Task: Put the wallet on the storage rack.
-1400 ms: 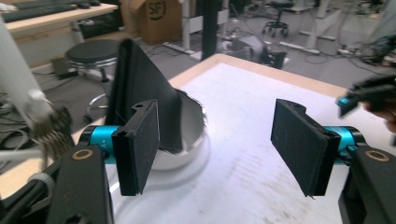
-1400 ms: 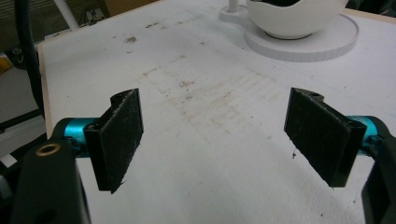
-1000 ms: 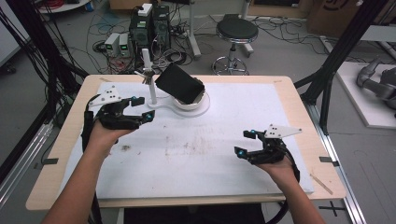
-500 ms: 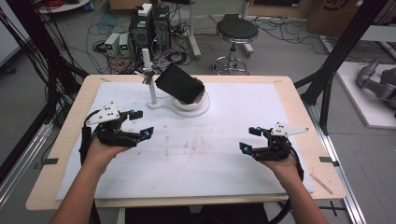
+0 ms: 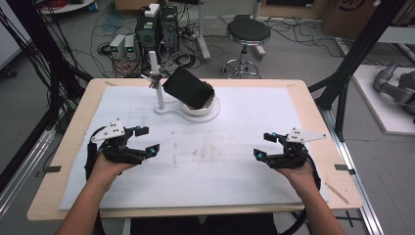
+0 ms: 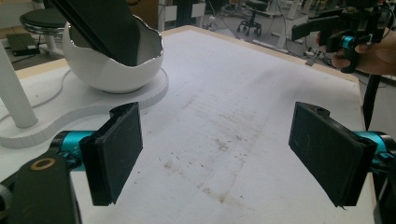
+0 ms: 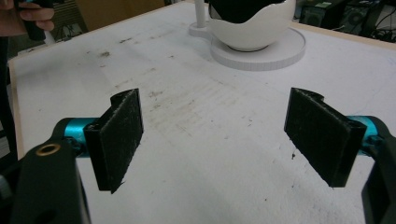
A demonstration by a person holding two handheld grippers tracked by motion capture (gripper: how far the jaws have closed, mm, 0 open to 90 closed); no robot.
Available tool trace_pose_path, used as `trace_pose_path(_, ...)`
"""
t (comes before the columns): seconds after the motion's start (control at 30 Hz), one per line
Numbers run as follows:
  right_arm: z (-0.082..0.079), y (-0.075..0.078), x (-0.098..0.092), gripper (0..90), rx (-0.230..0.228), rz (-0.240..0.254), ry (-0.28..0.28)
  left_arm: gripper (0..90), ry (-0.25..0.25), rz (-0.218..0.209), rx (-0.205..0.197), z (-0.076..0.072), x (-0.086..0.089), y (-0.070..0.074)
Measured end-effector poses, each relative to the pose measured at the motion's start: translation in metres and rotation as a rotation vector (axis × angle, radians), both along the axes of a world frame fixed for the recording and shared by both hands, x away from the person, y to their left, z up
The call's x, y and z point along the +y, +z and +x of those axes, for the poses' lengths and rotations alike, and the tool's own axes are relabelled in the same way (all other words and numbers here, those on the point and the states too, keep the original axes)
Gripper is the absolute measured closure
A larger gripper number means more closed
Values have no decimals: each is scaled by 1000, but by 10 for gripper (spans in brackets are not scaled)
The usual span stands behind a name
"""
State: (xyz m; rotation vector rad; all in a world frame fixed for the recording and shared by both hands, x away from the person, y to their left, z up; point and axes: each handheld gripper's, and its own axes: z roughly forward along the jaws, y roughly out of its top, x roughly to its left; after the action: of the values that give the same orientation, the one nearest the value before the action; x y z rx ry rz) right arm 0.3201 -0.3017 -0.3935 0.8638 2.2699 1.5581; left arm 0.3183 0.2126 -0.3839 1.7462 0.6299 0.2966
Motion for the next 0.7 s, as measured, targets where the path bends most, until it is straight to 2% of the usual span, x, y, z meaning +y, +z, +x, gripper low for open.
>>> trace_pose_path(0.23, 0, 0, -1, 201, 1, 2, -2, 175, 8, 9, -3, 1, 0, -1)
trace_pose_path(0.7, 0, 0, -2, 201, 1, 5, -2, 175, 19, -3, 4, 2, 2, -3)
